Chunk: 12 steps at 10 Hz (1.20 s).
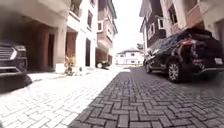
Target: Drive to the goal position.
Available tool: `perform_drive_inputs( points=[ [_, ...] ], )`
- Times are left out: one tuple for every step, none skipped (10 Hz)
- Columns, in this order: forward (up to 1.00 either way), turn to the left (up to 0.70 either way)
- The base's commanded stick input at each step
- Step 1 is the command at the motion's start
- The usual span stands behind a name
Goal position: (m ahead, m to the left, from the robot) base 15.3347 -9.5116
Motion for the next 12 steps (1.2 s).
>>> perform_drive_inputs(
  points=[
    [0.5, 0.0],
    [0.5, 0.0],
    [0.5, 0.0],
    [0.5, 0.0],
    [0.5, 0.0],
    [0.5, -0.19],
    [0.5, -0.48],
    [0.5, -0.15],
    [0.5, 0.0],
    [0.5, 0.0],
    [0.5, 0.0],
    [0.5, 0.0]
  ],
)
